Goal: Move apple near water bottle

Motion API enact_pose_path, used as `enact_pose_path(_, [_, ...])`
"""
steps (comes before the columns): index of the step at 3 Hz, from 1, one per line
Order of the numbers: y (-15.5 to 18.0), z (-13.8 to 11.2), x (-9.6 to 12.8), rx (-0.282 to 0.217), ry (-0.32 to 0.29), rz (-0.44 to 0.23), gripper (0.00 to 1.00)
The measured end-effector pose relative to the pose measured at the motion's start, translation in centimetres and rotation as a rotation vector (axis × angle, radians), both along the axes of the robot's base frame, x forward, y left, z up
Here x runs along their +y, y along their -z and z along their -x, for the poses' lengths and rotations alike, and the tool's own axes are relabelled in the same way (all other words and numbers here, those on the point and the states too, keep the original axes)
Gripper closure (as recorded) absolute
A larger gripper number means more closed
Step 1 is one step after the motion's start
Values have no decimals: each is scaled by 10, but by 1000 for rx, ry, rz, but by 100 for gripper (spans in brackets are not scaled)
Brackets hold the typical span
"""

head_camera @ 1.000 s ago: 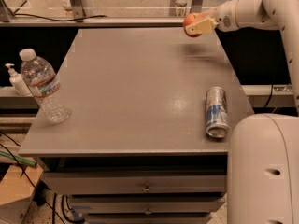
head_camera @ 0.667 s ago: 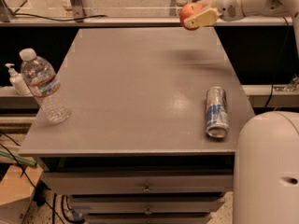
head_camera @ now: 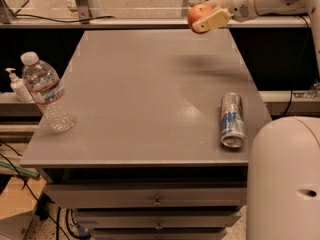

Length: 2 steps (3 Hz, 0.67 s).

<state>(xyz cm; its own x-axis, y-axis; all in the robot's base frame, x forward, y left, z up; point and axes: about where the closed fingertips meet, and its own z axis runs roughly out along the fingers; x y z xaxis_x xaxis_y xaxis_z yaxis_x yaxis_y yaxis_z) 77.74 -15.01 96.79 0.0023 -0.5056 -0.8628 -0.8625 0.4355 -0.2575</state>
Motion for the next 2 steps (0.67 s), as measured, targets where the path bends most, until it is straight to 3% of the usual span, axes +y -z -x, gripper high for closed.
enact_pose_path(2, [-1, 38, 66, -3, -185, 87, 100])
